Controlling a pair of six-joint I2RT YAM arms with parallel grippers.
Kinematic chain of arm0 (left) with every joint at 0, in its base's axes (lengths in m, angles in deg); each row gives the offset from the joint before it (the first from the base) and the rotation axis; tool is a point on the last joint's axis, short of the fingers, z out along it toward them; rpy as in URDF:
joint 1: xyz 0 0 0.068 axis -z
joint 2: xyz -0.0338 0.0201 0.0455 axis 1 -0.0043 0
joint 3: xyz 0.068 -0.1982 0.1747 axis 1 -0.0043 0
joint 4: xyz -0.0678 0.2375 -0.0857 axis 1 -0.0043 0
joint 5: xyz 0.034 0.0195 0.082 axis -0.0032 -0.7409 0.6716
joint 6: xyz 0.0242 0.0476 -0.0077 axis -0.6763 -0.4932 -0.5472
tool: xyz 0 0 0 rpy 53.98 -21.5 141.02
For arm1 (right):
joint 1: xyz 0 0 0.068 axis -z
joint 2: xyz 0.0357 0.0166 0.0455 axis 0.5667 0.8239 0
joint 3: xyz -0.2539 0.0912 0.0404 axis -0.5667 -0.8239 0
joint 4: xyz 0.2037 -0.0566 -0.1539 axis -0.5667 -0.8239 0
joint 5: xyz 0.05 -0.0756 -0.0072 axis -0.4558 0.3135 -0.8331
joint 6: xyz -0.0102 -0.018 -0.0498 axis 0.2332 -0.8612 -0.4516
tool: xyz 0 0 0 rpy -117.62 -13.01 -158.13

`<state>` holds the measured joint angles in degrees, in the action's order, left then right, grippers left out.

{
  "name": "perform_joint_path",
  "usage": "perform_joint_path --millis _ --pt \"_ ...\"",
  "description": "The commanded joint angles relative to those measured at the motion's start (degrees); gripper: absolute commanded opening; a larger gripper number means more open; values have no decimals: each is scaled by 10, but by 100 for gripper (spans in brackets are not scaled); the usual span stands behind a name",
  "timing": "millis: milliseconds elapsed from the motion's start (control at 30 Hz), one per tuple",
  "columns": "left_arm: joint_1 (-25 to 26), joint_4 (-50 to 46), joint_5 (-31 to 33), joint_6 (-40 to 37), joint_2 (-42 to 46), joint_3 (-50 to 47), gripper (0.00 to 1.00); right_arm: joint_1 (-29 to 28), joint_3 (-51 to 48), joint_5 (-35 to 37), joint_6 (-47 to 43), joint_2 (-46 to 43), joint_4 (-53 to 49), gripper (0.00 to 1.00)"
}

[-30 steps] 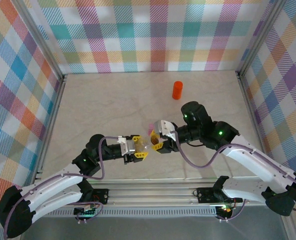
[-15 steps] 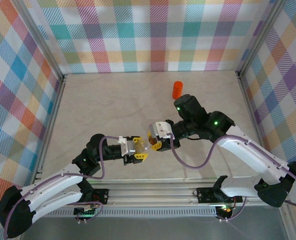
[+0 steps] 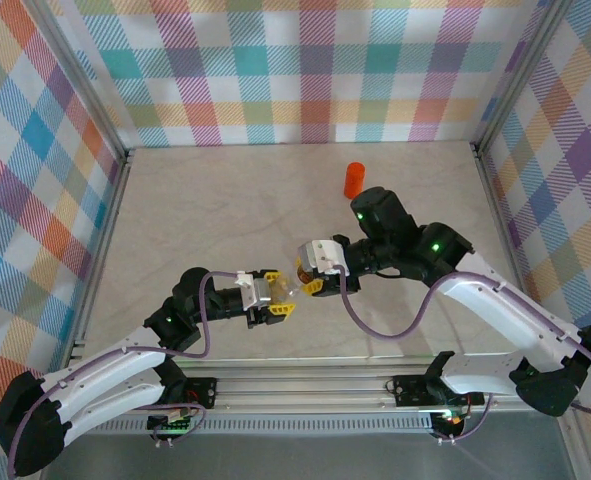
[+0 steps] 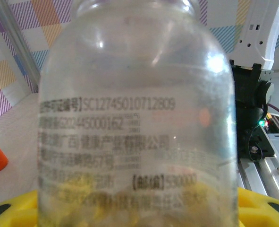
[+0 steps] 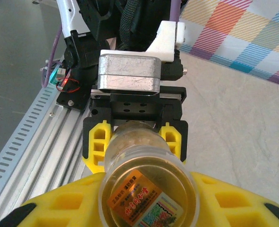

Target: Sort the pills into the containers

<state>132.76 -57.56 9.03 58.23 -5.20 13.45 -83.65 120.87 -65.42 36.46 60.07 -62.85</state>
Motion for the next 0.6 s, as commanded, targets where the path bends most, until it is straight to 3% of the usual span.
perform_joint_path --millis 0,433,567 --pt "-2 8 4 -9 8 2 5 -3 -9 7 11 -14 18 36" --pt "-2 15 77 5 33 -15 5 24 -109 88 137 -82 164 35" --pt "-2 17 111 13 41 -22 5 37 -152 160 200 -105 234 33"
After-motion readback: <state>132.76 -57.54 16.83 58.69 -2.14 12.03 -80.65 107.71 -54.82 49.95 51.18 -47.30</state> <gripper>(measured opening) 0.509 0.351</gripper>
